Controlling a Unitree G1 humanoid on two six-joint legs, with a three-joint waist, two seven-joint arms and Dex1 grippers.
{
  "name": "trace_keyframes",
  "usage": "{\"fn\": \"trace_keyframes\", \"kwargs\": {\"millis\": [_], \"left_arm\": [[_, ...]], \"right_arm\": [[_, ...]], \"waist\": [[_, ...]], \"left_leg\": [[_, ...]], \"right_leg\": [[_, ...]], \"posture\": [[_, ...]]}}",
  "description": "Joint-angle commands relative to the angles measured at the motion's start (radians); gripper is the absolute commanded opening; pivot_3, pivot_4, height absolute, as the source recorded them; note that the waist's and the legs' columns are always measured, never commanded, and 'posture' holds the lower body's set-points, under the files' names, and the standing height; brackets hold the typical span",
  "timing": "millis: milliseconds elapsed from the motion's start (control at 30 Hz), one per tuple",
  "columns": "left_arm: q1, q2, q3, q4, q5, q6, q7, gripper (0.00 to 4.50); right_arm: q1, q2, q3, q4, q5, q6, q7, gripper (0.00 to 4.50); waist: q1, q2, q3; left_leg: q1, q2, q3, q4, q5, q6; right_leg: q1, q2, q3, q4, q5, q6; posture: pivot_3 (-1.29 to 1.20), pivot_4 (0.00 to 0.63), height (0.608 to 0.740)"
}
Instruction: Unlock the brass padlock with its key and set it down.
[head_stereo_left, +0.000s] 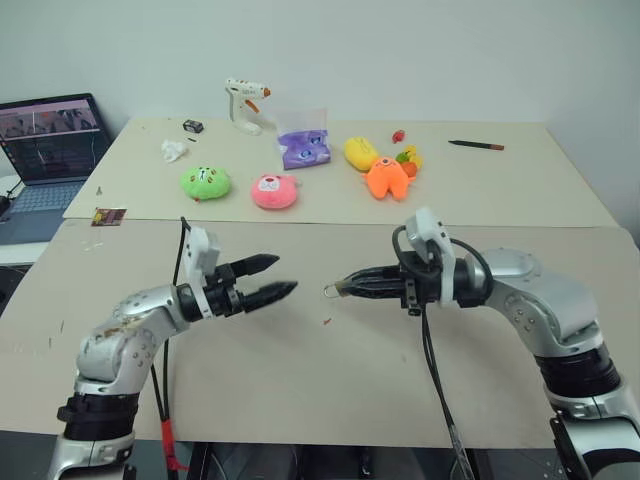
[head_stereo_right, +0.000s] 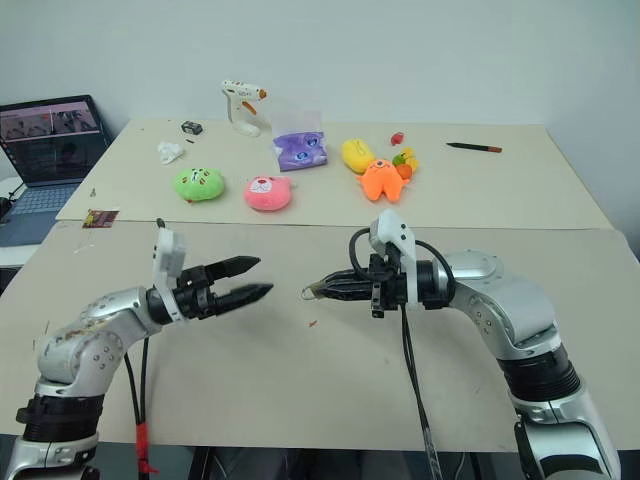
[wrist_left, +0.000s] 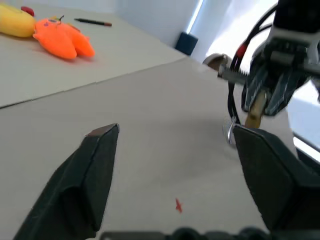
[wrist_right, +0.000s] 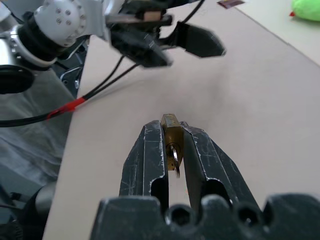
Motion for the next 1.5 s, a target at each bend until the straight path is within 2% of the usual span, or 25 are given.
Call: {"fn": "trace_keyframes", "kwargs": {"millis": [33,200,267,467,1500], "left_arm": [[-0.047,-0.021,0.032,-0.018,-0.192,0.18,0.066,2.35],[-0.07,-0.011,0.019,-0.042,-0.437,0.407,0.111,0.53],[-0.076,-0.006,0.012,-0.05,-0.496,0.451,0.125,0.08],[-0.108,-0.023,0.009,-0.03,-0.579,0.478,0.186,0.08],[-0.116,-0.044,-0.009,-0.01,-0.55,0.426,0.194,0.08]], "right_arm": [[-0.008,0.001,-0.064,-0.07,0.078,0.04,-0.014,0.25],[-0.015,0.006,-0.077,-0.072,0.094,0.05,-0.044,0.25],[-0.016,0.008,-0.082,-0.07,0.1,0.054,-0.053,0.25],[-0.011,0.008,-0.092,-0.076,0.115,0.061,-0.064,0.25],[-0.081,0.0,-0.185,-0.119,0.313,0.16,-0.137,0.25]], "waist": [[-0.001,0.0,0.0],[-0.005,0.0,0.0],[-0.005,0.0,0.0],[-0.005,0.0,0.0],[0.0,0.0,0.0]], "left_leg": [[0.0,0.0,0.0,0.0,0.0,0.0],[0.0,0.0,0.0,0.0,0.0,0.0],[0.0,0.0,0.0,0.0,0.0,0.0],[0.001,0.0,0.0,0.0,0.0,0.0],[0.001,0.0,0.0,0.0,0.0,0.0]], "right_leg": [[0.0,0.0,0.0,0.0,0.0,0.0],[0.0,0.0,0.0,0.001,0.0,0.0],[0.0,0.0,0.0,0.001,0.0,0.0],[0.001,0.0,0.0,0.001,0.0,0.0],[0.001,0.0,0.001,0.0,0.0,0.0]], "posture": [[0.0,0.15,0.74],[0.0,0.15,0.74],[0.0,0.15,0.74],[0.0,0.15,0.74],[0.0,0.15,0.74]]}}
